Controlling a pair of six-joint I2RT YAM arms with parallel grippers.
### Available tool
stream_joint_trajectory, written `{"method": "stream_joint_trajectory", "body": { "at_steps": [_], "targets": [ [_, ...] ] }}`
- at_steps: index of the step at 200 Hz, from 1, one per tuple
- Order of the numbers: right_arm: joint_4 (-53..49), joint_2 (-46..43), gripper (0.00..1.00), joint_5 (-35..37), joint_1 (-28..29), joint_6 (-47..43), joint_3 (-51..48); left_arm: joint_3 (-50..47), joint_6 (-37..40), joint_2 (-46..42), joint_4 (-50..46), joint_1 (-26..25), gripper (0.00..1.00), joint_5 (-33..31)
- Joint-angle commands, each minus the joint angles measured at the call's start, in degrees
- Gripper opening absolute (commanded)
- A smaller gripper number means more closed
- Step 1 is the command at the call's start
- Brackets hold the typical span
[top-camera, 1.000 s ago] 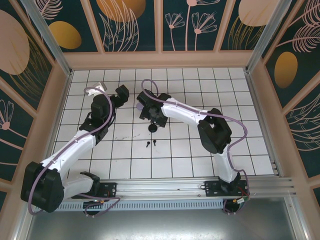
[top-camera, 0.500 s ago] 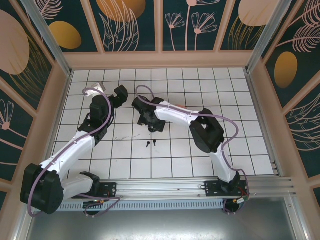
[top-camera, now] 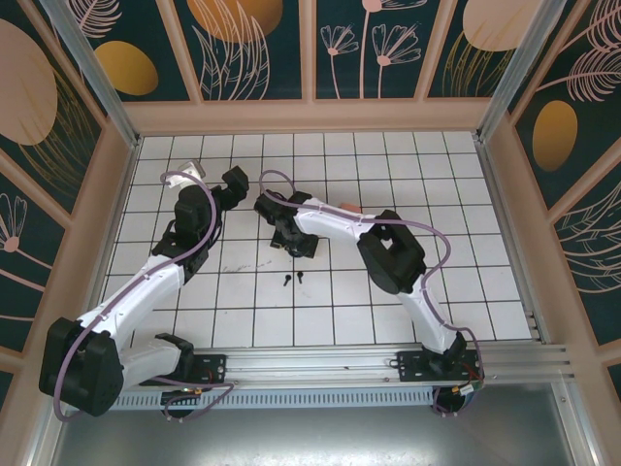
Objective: Insert the wireless bluetooth earbuds into the charging case
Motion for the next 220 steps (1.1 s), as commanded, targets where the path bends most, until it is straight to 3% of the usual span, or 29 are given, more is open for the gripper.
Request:
{"method": "stream_joint_trajectory", "body": {
  "at_steps": [1,51,71,129,178,220],
  "targets": [
    [-2.56,1.16,0.66,1.85,0.07,-1.86,1.87,-0.88,0.99,-1.50,1.65,0.33,0.99,0.89],
    [-1.63,-0.77,0.45,3.48,0.77,-6.36,-0.52,-1.34,1.21,-2.33,1.42,0.37,0.99,0.89],
    [-0.22,-3.11,0.44,4.65,1.18,-10.09,-3.22,-1.33,1.24,-2.51,1.37,0.38,0.99,1.58],
    [2.30,-10.71,0.44,7.58,1.96,-21.62,-14.11,-1.09,1.78,-2.54,0.70,0.38,0.99,4.26],
    [3.60,-9.63,0.47,4.31,1.72,-22.53,-15.50,-1.26,1.37,-2.07,1.07,0.33,0.99,5.03],
    [4.21,-8.40,0.56,3.00,1.41,-22.15,-15.05,-1.09,1.37,-2.21,1.02,0.38,0.99,5.37]
  ]
}}
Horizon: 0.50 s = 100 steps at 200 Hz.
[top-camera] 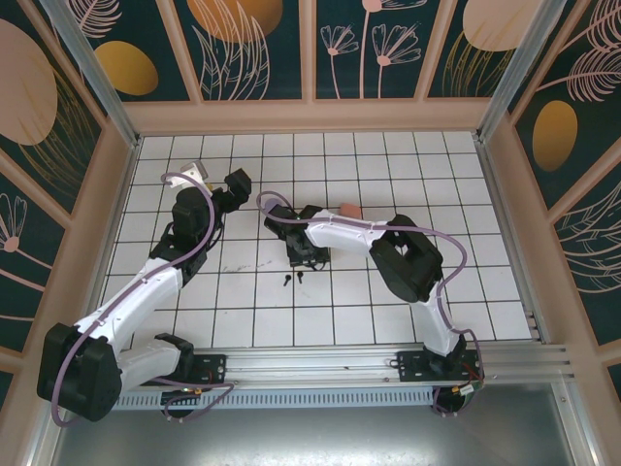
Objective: Insert the wireless bluetooth earbuds into the charging case
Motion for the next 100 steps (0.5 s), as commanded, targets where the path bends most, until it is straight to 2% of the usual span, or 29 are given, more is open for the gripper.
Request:
{"method": "stream_joint_trajectory", "body": {
  "at_steps": [1,41,100],
  "targets": [
    [0.40,0.51,0.57,-1.02,-0.15,-0.59,-0.12,-0.29,0.78,-0.61,1.05,0.38,0.99,1.00],
    [0.57,0.74,0.62,-1.54,-0.78,0.03,0.22,-0.24,0.74,-0.52,1.13,0.38,0.99,1.18],
    [0.59,1.57,0.62,-2.64,-1.61,1.69,0.76,-0.41,0.84,-0.44,1.31,0.38,0.99,1.26]
  ]
}}
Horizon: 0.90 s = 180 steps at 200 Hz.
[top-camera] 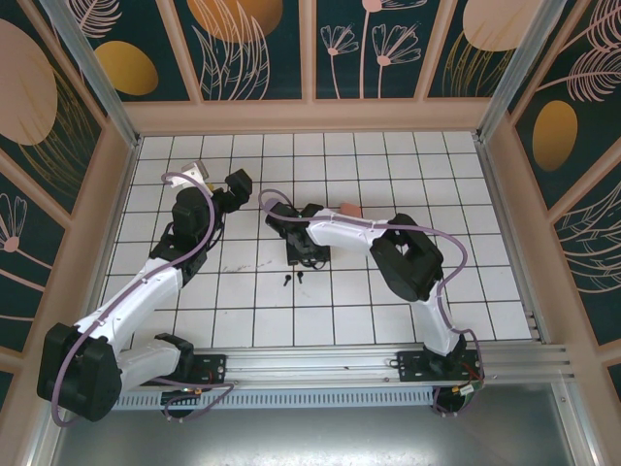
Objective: Insert the wireless bluetooth earbuds into the charging case
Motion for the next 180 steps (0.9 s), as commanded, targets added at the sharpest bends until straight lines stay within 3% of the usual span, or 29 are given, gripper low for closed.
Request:
{"method": "stream_joint_trajectory", "body": {
  "at_steps": [1,75,115,180],
  "targets": [
    [-0.25,1.34,0.62,-1.21,-0.65,1.38,0.81,-0.41,0.87,-0.44,1.31,0.38,0.99,0.35],
    [-1.48,3.38,0.59,-2.10,-0.67,2.48,2.80,-0.28,0.76,-0.22,1.53,0.38,0.99,1.14],
    [-0.35,2.61,0.48,-2.37,-0.67,2.98,1.37,-0.44,0.57,-0.77,2.10,0.38,0.99,2.42],
    [4.74,-10.18,0.41,-0.88,-3.57,6.49,-6.35,1.07,2.38,-3.73,1.05,0.34,0.99,5.81]
  ]
}}
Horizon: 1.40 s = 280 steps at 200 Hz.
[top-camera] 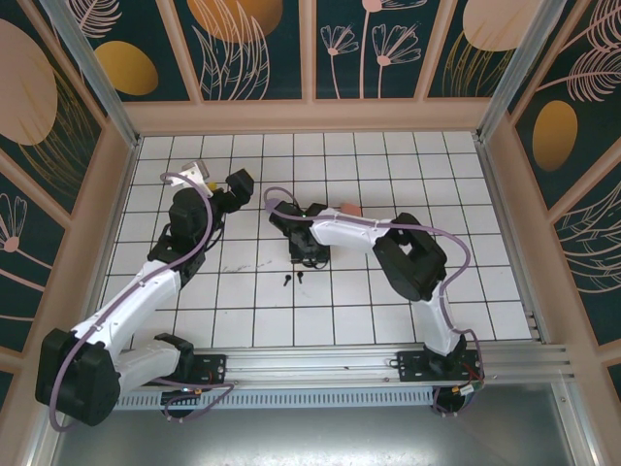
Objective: Insert the wireless bluetooth earbuds into the charging case
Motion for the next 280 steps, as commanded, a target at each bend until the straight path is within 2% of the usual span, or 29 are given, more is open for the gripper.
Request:
{"method": "stream_joint_trajectory", "body": {
  "at_steps": [1,31,82,122,154,184,216,280],
  "targets": [
    [2.41,-7.96,0.41,0.76,-2.28,2.81,-3.05,1.08,2.35,-1.78,0.61,0.36,0.99,2.35],
    [5.82,-16.78,0.40,0.55,-5.95,5.34,-6.74,-0.29,5.35,-2.03,3.11,0.34,0.99,7.48],
    [16.66,-29.89,0.37,-5.29,-14.66,11.76,-9.73,-8.38,7.39,-3.13,18.63,0.38,0.99,28.11],
    [22.72,-32.40,0.37,-9.32,-16.66,18.39,-7.98,-12.55,3.36,-0.61,28.46,0.29,0.98,37.79],
    [26.70,-33.60,0.37,-9.92,-15.21,24.39,-9.06,-13.02,1.75,3.23,32.16,-0.88,0.91,39.07],
    [28.56,-34.55,0.37,-8.14,-12.75,27.90,-9.99,-12.18,1.43,7.86,36.79,-4.21,0.84,38.63],
    [28.66,-34.60,0.37,-6.22,-10.61,29.38,-9.95,-9.24,2.54,12.55,38.31,-7.28,0.78,36.78],
    [28.83,-34.19,0.37,-4.43,-7.85,30.80,-10.03,-5.23,1.41,19.02,43.83,-9.11,0.69,35.49]
  ]
}}
